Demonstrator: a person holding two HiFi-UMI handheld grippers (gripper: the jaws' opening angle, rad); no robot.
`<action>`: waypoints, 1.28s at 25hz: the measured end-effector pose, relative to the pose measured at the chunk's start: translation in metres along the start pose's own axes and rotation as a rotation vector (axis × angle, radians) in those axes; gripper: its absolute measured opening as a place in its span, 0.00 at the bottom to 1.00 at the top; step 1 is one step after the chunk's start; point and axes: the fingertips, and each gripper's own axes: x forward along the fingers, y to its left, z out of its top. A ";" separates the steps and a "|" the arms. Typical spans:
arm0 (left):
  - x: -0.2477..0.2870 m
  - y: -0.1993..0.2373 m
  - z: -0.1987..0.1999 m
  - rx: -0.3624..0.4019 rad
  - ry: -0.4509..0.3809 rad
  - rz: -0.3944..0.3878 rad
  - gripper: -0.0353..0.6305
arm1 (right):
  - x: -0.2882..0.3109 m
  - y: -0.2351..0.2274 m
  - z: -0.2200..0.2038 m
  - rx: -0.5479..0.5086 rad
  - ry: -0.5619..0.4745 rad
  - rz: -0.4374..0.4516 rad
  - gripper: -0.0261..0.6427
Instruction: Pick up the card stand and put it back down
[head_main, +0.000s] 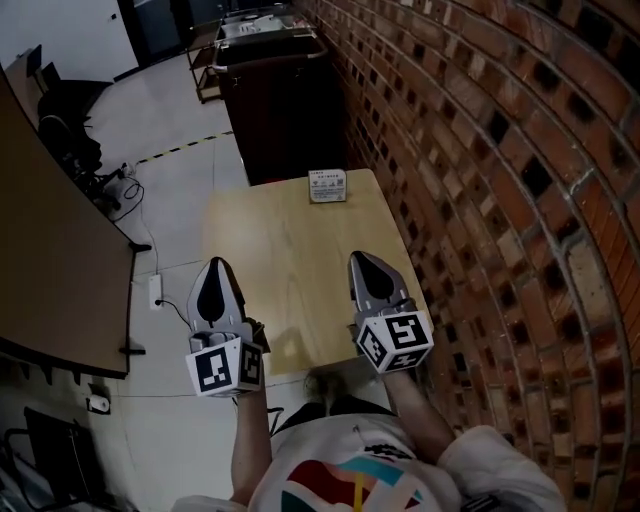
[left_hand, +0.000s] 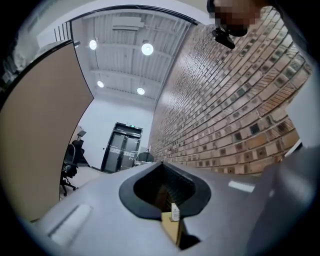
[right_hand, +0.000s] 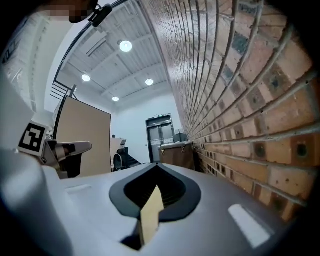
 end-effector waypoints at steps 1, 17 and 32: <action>-0.001 0.002 0.000 -0.001 0.000 0.002 0.06 | 0.001 0.001 -0.002 0.004 0.006 -0.001 0.04; 0.002 0.030 -0.054 -0.033 0.127 0.024 0.06 | 0.211 -0.099 -0.111 0.047 0.340 -0.157 0.90; 0.033 0.072 -0.133 -0.082 0.268 0.093 0.06 | 0.292 -0.173 -0.221 0.022 0.584 -0.346 0.90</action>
